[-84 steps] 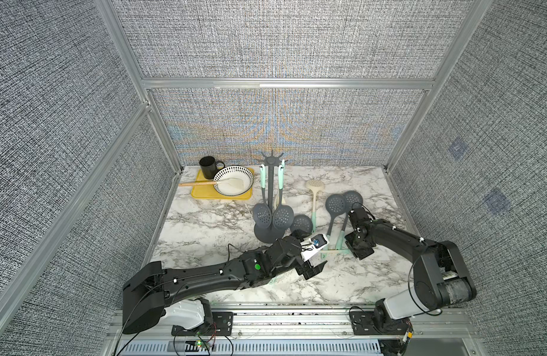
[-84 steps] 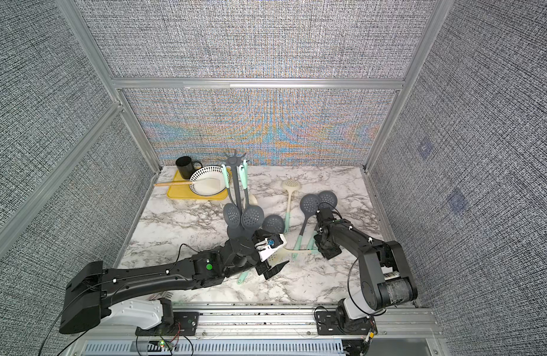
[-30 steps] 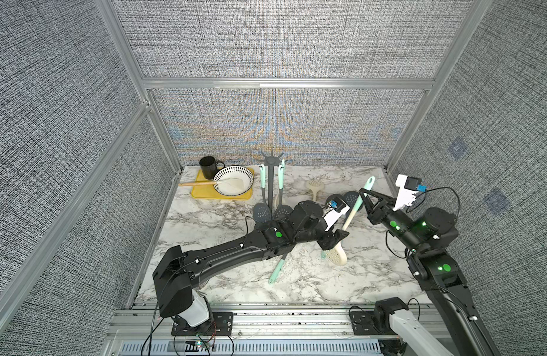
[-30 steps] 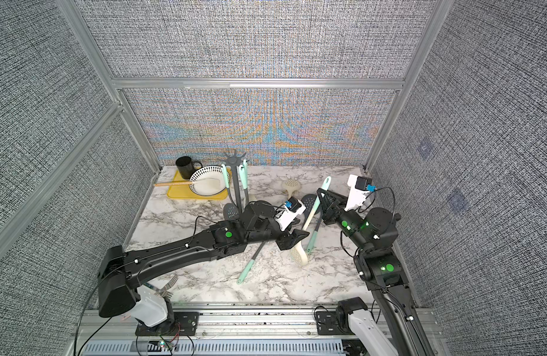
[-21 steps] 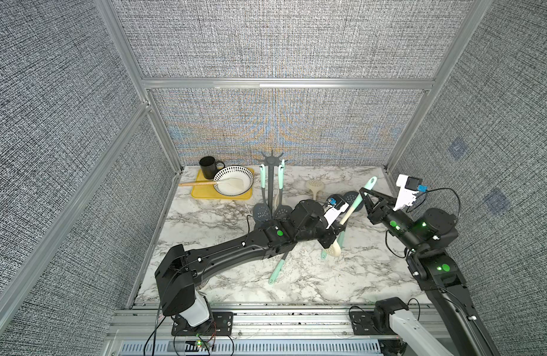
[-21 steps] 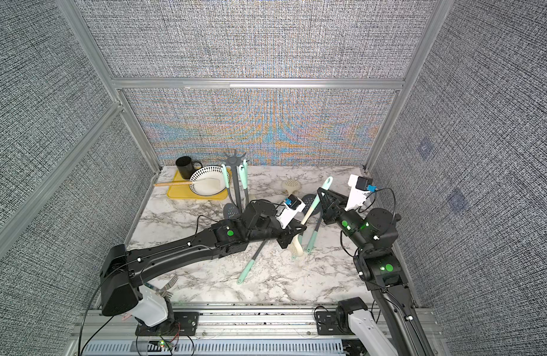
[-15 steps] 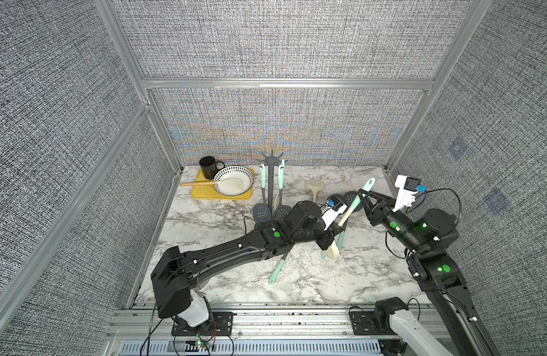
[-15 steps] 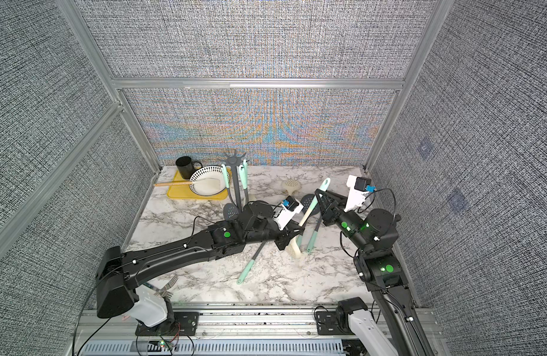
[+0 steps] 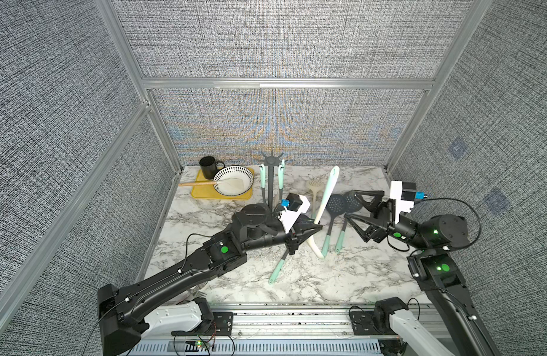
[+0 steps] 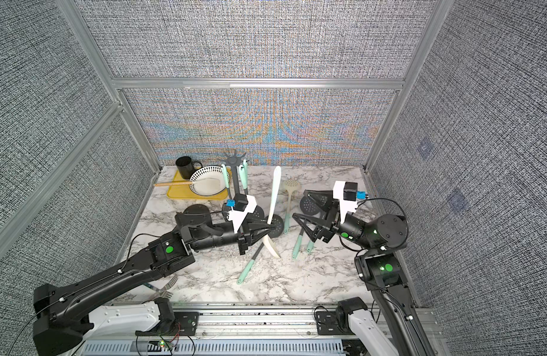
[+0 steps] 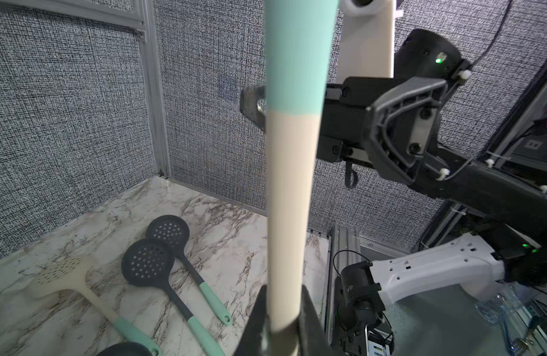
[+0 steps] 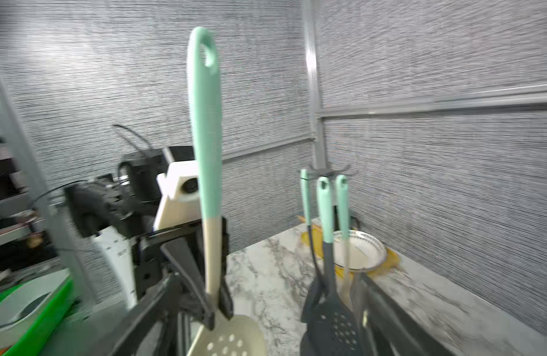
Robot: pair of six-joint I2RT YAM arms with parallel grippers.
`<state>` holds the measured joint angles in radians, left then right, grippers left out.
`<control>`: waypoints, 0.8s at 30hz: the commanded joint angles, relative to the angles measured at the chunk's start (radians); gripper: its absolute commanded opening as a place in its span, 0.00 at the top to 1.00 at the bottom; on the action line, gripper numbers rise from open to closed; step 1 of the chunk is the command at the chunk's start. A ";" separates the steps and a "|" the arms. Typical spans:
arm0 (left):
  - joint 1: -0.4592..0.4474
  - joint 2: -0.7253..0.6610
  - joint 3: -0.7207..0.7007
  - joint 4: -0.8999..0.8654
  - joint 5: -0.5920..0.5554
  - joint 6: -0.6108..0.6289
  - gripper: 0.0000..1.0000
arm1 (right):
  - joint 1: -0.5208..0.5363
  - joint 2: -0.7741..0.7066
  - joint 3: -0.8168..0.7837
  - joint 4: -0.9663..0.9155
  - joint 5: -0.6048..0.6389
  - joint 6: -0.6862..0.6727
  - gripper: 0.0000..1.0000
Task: Hang the skimmer on the kitchen utensil rack
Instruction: Pick up the skimmer from the center of the board.
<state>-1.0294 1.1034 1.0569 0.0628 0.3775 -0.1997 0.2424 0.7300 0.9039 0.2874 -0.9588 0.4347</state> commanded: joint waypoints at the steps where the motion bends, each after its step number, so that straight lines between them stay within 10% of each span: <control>1: 0.016 -0.027 -0.013 0.066 0.134 0.000 0.98 | 0.078 0.024 0.038 0.179 -0.181 0.035 0.13; 8: 0.019 -0.013 -0.014 0.150 0.226 -0.028 0.98 | 0.304 0.137 0.174 0.033 -0.060 -0.097 0.13; 24: 0.019 -0.009 -0.031 0.204 0.308 -0.030 0.98 | 0.335 0.205 0.167 0.170 -0.003 0.125 0.39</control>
<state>-1.0119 1.0916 1.0245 0.2058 0.6582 -0.2283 0.5701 0.9257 1.0752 0.3595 -0.9264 0.4808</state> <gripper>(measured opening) 0.145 0.618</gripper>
